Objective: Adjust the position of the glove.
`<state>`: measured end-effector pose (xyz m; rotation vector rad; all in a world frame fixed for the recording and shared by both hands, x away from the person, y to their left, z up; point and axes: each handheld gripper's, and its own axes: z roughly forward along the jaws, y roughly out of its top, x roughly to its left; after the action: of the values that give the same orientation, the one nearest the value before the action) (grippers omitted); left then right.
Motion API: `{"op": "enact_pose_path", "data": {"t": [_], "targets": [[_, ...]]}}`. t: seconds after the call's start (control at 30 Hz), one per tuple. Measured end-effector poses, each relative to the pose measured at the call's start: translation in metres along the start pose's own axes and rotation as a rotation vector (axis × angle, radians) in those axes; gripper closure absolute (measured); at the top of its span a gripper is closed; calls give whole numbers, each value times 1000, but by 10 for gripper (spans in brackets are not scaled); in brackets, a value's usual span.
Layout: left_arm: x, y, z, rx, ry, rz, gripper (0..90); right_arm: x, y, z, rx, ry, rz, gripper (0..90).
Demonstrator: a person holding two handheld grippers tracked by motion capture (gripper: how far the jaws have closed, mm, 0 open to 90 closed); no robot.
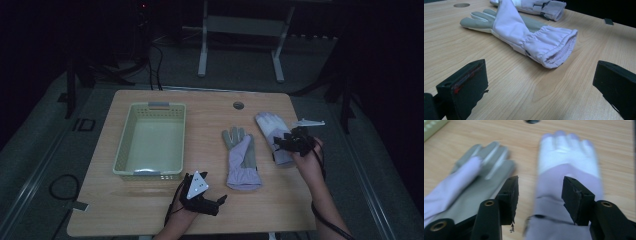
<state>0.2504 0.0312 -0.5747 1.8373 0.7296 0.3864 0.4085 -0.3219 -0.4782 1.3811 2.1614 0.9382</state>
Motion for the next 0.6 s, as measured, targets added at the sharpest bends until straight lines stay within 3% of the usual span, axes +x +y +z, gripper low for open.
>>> {"op": "enact_pose_path", "data": {"t": [0.27, 0.37, 0.47, 0.6], "targets": [[0, 0, 0, 0, 2, -1, 0, -32, 10, 4, -5, -24, 35, 482], [0, 0, 0, 0, 1, -1, 1, -47, 10, 19, 11, -9, 79, 483], [0, 0, 0, 0, -1, -3, 0, -53, 8, 30, 20, 21, 128, 487], [-1, 0, 0, 1, 5, 6, 0, -54, 7, 44, 42, 47, 151, 492]]}}
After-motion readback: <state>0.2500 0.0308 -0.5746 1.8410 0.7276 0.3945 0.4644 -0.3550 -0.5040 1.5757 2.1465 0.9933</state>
